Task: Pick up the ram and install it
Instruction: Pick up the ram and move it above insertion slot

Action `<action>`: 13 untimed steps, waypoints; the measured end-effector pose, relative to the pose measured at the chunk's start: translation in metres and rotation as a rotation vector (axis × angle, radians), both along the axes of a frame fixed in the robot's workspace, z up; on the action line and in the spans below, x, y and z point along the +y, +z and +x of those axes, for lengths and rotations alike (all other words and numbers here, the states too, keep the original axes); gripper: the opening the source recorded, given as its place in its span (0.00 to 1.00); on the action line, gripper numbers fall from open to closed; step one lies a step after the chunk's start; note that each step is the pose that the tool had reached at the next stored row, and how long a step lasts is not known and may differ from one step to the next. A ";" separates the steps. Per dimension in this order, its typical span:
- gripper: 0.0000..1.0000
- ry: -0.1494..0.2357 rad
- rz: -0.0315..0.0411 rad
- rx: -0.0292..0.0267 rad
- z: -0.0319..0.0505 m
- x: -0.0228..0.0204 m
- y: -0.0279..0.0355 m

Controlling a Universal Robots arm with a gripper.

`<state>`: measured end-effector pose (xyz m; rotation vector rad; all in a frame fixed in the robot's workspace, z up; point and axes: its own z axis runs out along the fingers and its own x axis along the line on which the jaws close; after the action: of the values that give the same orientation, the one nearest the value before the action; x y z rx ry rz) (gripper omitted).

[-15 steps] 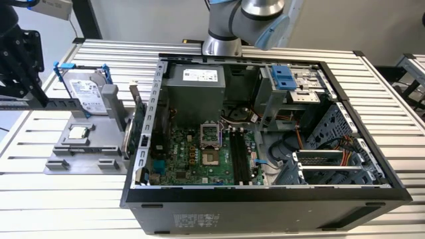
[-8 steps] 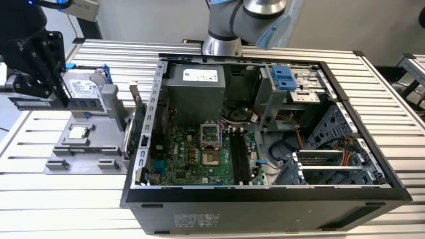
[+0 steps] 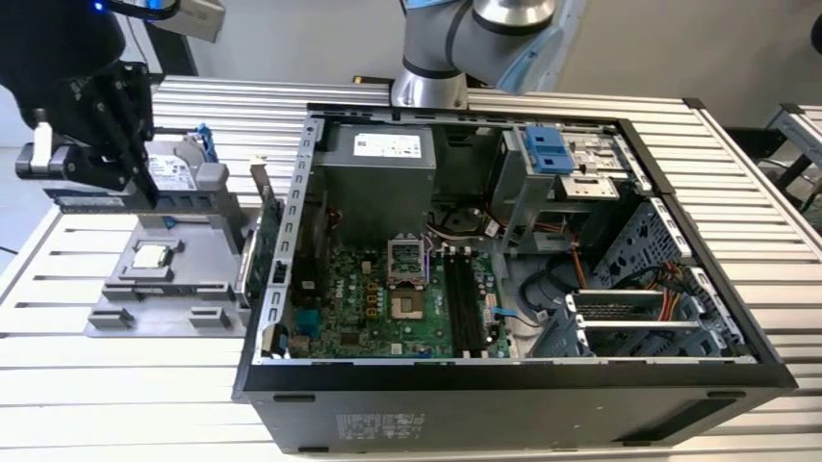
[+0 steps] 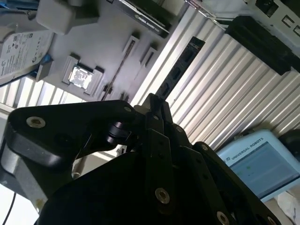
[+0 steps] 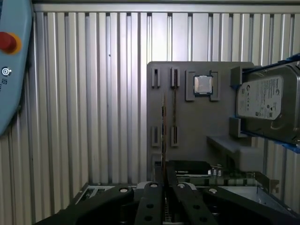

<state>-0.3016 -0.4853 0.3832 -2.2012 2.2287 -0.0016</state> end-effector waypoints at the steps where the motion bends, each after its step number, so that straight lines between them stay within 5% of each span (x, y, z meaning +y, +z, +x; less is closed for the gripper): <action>1: 0.00 0.000 0.0002 0.0001 0.0035 0.0000 0.0000; 13: 0.00 0.000 0.0016 0.0043 0.0530 -0.0014 0.0000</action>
<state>-0.2486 -0.4866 0.3832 -2.2026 2.2300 0.0049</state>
